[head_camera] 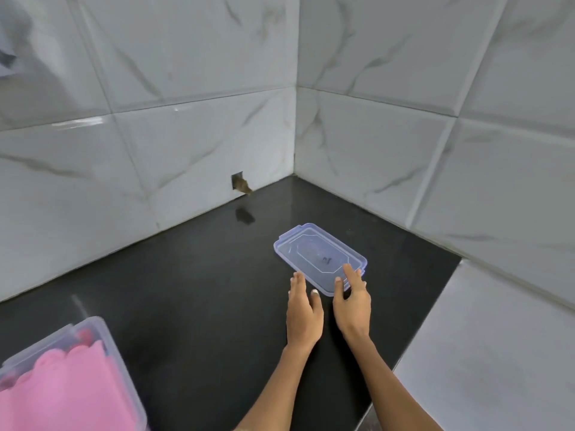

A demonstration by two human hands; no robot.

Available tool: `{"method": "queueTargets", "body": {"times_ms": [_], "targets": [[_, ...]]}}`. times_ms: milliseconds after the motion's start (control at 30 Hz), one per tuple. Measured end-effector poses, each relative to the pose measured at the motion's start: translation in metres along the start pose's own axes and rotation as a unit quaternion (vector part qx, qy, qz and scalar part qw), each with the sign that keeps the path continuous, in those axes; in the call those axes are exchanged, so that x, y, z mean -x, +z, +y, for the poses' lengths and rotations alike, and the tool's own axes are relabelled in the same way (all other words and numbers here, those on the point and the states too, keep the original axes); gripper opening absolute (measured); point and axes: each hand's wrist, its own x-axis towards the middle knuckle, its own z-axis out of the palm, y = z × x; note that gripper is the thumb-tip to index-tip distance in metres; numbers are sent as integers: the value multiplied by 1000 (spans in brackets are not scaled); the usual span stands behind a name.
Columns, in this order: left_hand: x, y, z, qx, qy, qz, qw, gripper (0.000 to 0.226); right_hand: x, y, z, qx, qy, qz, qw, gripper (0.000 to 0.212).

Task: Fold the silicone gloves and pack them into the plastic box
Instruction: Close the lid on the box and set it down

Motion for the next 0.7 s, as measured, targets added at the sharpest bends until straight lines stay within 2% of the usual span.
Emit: {"method": "queueTargets", "body": {"times_ms": [100, 233, 400, 533, 700], "targets": [[-19, 7, -1, -25, 0, 15, 1000, 57, -18, -1, 3, 6, 13, 14, 1000, 46], [-40, 20, -7, -135, -6, 74, 988, 65, -48, 0, 0, 24, 49, 55, 997, 59], [-50, 29, -13, -199, -35, 104, 974, 61, -64, 8, 5, 149, 65, 62, 985, 75], [-50, 28, -13, -205, -39, 99, 973, 58, -64, 6, 5, 134, 48, 77, 987, 64], [-45, 19, -5, -108, -66, 98, 987, 57, -56, 1, -3, 30, -1, 98, 995, 45]]}}
